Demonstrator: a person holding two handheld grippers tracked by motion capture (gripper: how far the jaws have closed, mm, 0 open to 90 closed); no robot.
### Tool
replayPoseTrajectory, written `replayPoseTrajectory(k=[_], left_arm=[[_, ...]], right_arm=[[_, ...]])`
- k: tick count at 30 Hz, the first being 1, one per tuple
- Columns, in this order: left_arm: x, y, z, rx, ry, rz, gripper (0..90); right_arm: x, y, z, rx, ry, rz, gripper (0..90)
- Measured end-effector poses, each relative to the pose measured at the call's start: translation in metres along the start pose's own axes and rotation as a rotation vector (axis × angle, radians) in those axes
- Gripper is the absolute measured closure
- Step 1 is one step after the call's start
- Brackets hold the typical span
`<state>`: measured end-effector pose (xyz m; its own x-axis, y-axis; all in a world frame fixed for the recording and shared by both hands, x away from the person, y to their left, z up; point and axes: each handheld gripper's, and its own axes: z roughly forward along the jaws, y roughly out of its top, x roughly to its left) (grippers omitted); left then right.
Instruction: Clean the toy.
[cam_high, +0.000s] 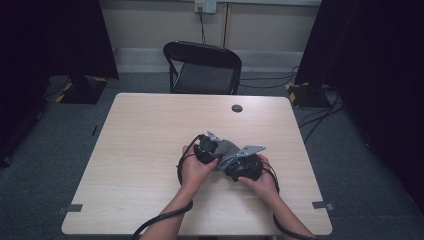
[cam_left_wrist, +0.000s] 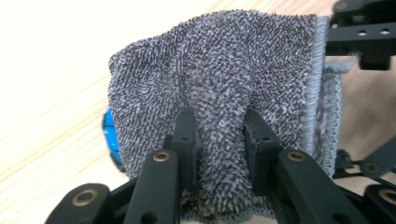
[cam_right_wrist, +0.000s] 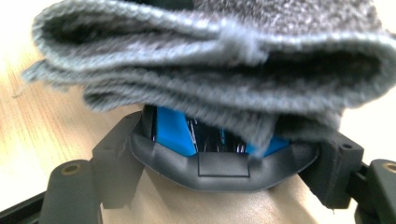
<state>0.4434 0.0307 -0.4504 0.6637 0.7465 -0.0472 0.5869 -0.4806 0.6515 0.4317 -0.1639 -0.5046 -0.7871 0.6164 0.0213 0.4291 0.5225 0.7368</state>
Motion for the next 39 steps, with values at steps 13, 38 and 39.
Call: replayPoseTrajectory(k=[13, 38, 39], left_arm=[[0.019, 0.003, 0.003, 0.012, 0.023, -0.045, 69.9], [0.044, 0.002, 0.007, 0.023, 0.054, -0.107, 69.7], [0.045, 0.002, 0.008, 0.022, 0.056, -0.11, 69.8]], right_arm=[[0.0, 0.0, 0.0, 0.0, 0.0, 0.001, 24.1], [0.0, 0.0, 0.0, 0.0, 0.001, -0.001, 24.0], [0.0, 0.0, 0.0, 0.0, 0.0, -0.001, 24.0]])
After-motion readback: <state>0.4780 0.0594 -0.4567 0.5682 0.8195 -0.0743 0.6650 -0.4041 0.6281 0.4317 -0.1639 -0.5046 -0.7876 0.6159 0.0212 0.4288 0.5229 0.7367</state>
